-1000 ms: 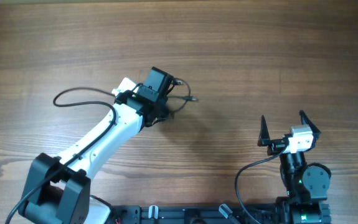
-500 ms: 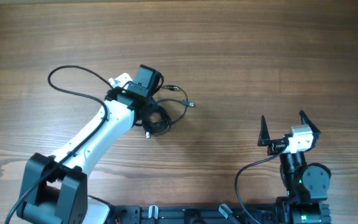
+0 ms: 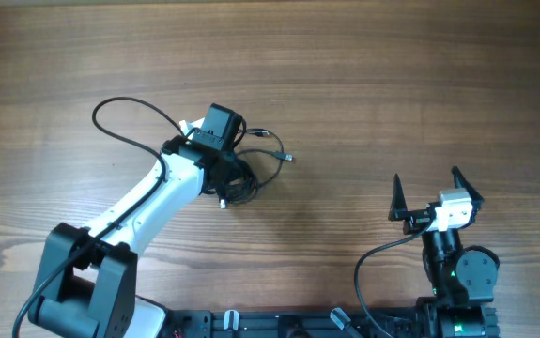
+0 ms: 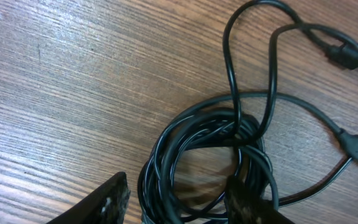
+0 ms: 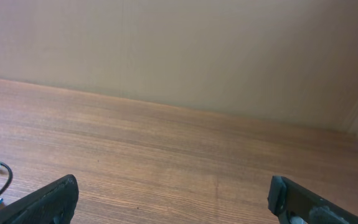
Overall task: Untangle cables
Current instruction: 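Grasp the cable bundle with the left gripper and lift it, then move the right gripper toward the bundle held by the left gripper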
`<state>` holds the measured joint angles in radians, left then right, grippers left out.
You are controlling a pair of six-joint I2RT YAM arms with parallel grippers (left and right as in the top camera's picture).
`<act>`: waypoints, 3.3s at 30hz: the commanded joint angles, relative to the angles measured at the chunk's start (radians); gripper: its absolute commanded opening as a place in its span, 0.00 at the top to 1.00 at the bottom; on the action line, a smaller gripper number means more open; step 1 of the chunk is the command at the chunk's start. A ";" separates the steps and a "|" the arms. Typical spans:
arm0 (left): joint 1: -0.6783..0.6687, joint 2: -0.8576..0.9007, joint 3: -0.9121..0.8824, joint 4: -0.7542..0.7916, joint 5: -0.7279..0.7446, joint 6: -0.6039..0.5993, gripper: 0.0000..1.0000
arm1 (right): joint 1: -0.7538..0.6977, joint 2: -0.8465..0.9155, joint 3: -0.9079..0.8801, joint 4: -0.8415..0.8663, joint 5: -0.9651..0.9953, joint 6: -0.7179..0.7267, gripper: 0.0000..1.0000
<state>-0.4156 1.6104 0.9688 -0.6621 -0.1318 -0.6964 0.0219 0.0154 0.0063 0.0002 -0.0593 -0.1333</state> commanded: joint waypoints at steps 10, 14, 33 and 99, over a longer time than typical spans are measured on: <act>0.005 0.068 -0.061 0.000 0.109 -0.213 0.45 | 0.003 -0.008 -0.001 0.002 -0.002 -0.010 0.00; 0.005 0.075 -0.068 0.004 0.109 -0.289 0.56 | 0.003 -0.008 -0.001 0.002 -0.002 -0.010 0.00; 0.030 -0.091 0.035 0.025 0.052 0.174 0.96 | 0.003 -0.008 -0.001 0.002 -0.002 -0.010 0.00; 0.029 -0.447 0.035 -0.024 0.385 0.734 0.96 | 0.457 1.371 0.384 0.844 -0.403 1.470 0.50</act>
<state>-0.3897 1.1706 0.9886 -0.6842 0.1616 0.0479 0.4755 1.3773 0.3824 0.8227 -0.5629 1.3220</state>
